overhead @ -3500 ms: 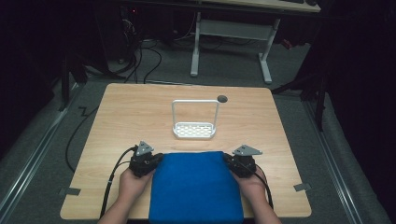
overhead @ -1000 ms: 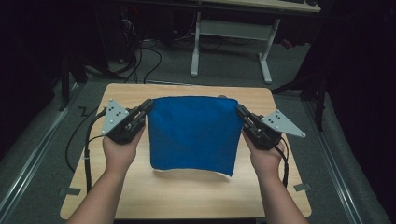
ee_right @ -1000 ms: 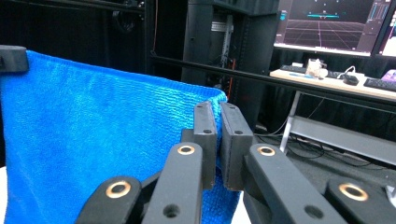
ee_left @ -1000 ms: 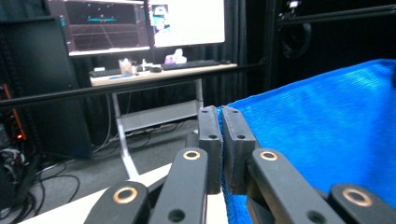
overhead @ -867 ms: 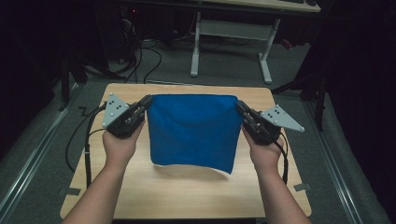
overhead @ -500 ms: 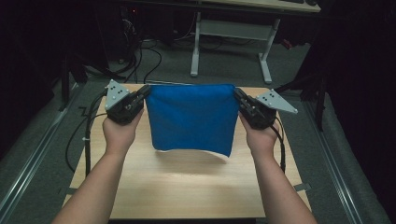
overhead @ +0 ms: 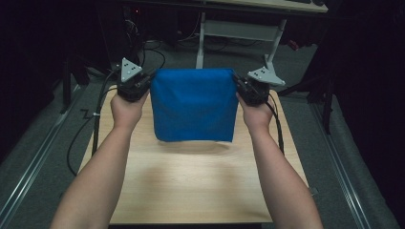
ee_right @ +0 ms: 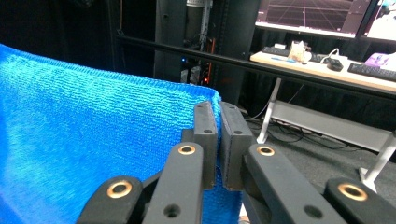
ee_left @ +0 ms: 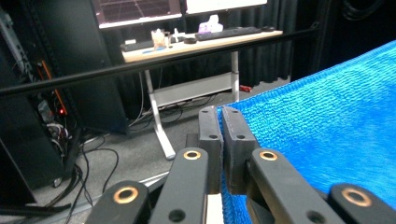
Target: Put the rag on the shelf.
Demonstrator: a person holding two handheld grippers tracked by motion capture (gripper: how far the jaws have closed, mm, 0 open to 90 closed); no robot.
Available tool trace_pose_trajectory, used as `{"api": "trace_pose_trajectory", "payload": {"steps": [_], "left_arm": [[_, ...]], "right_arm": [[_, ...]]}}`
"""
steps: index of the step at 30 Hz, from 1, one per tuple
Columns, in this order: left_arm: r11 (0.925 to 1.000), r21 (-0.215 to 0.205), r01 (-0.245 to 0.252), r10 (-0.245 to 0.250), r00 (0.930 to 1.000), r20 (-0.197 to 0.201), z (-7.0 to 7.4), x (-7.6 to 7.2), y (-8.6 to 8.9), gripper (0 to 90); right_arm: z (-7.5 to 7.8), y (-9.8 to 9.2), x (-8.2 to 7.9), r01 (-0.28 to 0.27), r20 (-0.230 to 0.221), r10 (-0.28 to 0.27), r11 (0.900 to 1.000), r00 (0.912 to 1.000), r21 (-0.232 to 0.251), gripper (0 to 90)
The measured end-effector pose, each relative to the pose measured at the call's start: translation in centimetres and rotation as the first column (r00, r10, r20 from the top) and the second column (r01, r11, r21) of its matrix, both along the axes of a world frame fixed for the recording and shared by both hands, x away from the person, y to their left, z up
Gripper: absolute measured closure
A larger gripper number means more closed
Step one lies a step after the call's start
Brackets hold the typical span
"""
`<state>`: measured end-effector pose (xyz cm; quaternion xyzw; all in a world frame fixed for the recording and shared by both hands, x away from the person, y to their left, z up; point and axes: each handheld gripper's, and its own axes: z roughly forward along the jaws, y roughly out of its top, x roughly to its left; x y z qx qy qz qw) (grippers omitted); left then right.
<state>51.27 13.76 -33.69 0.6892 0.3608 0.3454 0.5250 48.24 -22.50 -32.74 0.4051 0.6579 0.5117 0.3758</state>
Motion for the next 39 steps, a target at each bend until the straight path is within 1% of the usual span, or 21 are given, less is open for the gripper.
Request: {"api": "trace_pose_trajectory", "payload": {"steps": [4, 8, 12, 13, 14, 16, 17, 18, 19, 20, 21, 22, 24, 25, 29, 31, 33, 34, 35, 38, 39], "left_arm": [[0.9998, -0.019, 0.004, -0.005, 0.9976, -0.07, -1.7, 1.7, 0.0, 87.8], [0.9996, -0.027, 0.008, -0.011, 0.9937, -0.111, -3.1, 2.5, -0.1, 87.7], [0.9998, 0.002, 0.019, -0.019, 0.9834, -0.181, -5.3, 3.1, -0.7, 87.6], [0.9996, 0.007, 0.028, -0.025, 0.9771, -0.211, -6.4, 3.2, -0.8, 87.6], [0.9996, 0.007, 0.028, -0.025, 0.9771, -0.211, -6.4, 3.2, -0.8, 87.6], [0.999, 0.024, 0.037, -0.03, 0.9667, -0.254, -7.4, 3.3, -0.9, 87.5], [0.9988, 0.021, 0.045, -0.038, 0.9659, -0.256, -8.4, 3.0, -0.9, 87.5], [0.9988, 0.021, 0.045, -0.038, 0.9659, -0.256, -8.4, 3.0, -0.9, 87.5], [0.9986, 0.011, 0.052, -0.046, 0.9582, -0.282, -9.4, 2.9, -0.8, 87.5], [0.9986, 0.011, 0.052, -0.046, 0.9582, -0.282, -9.4, 2.9, -0.8, 87.5], [0.9983, 0.004, 0.058, -0.054, 0.9533, -0.297, -10.3, 2.7, -0.6, 87.5], [0.9983, 0.004, 0.058, -0.054, 0.9533, -0.297, -10.3, 2.7, -0.6, 87.5], [0.9978, -0.013, 0.064, -0.065, 0.9489, -0.309, -11.1, 2.4, -0.5, 87.5], [0.9968, -0.031, 0.074, -0.08, 0.9435, -0.322, -11.7, 2.2, -0.6, 87.5], [0.9946, -0.045, 0.093, -0.103, 0.9369, -0.334, -12.6, 1.9, -1.0, 87.5], [0.9929, -0.056, 0.105, -0.118, 0.9292, -0.35, -13.2, 1.8, -1.3, 87.4], [0.9908, -0.053, 0.125, -0.136, 0.9164, -0.377, -13.9, 1.7, -1.9, 87.4], [0.9908, -0.053, 0.125, -0.136, 0.9164, -0.377, -13.9, 1.7, -1.9, 87.3], [0.9899, -0.048, 0.133, -0.141, 0.9114, -0.387, -14.2, 1.7, -2.3, 87.3], [0.9891, -0.052, 0.137, -0.147, 0.9056, -0.398, -14.5, 1.7, -2.6, 87.1], [0.9885, -0.056, 0.141, -0.151, 0.8989, -0.411, -14.8, 1.7, -2.9, 87.1]], "right_arm": [[-0.9, 0.0, 1.9, 0.001, -0.051, -0.001, 1.0, 0.9987, 0.013, 87.8], [-1.9, 0.0, 2.7, 0.014, -0.084, -0.014, 1.0, 0.9964, -0.007, 87.8], [-3.5, 0.0, 3.6, 0.024, -0.127, -0.029, 0.999, 0.9915, -0.038, 87.8], [-4.3, -0.1, 3.8, 0.026, -0.148, -0.034, 0.998, 0.9884, -0.052, 87.8], [-4.3, -0.1, 3.8, 0.026, -0.148, -0.034, 0.998, 0.9884, -0.052, 87.8], [-5.3, -0.1, 4.0, 0.023, -0.178, -0.034, 0.998, 0.9834, -0.065, 87.8], [-6.4, -0.2, 4.0, 0.02, -0.2, -0.035, 0.997, 0.9791, -0.075, 87.7], [-6.4, -0.2, 4.0, 0.02, -0.2, -0.035, 0.997, 0.9791, -0.075, 87.7], [-7.5, -0.2, 4.0, 0.013, -0.225, -0.028, 0.998, 0.9739, -0.069, 87.7], [-7.5, -0.2, 4.0, 0.013, -0.225, -0.028, 0.998, 0.9739, -0.069, 87.7], [-8.4, -0.3, 3.8, -0.001, -0.247, -0.012, 0.999, 0.969, -0.052, 87.7], [-8.4, -0.3, 3.8, -0.001, -0.247, -0.012, 0.999, 0.969, -0.052, 87.7], [-9.3, -0.4, 3.5, -0.006, -0.258, -0.004, 0.999, 0.966, -0.04, 87.7], [-10.0, -0.4, 3.2, -0.009, -0.272, 0.001, 1.0, 0.9623, -0.028, 87.7], [-11.3, -0.4, 2.7, -0.021, -0.289, 0.013, 0.999, 0.9573, -0.025, 87.7], [-11.6, -0.3, 2.5, -0.02, -0.292, 0.012, 0.999, 0.9565, -0.025, 87.7], [-12.5, -0.3, 2.2, -0.024, -0.302, 0.017, 0.999, 0.9531, -0.021, 87.7], [-12.5, -0.3, 2.2, -0.024, -0.302, 0.017, 0.999, 0.9531, -0.021, 87.7], [-13.0, -0.2, 2.0, -0.026, -0.318, 0.017, 0.999, 0.9478, -0.026, 87.6], [-13.3, -0.2, 1.8, -0.029, -0.323, 0.019, 0.999, 0.9462, -0.025, 87.6], [-13.7, -0.3, 1.6, -0.028, -0.322, 0.021, 0.999, 0.9464, -0.016, 87.6]]}}
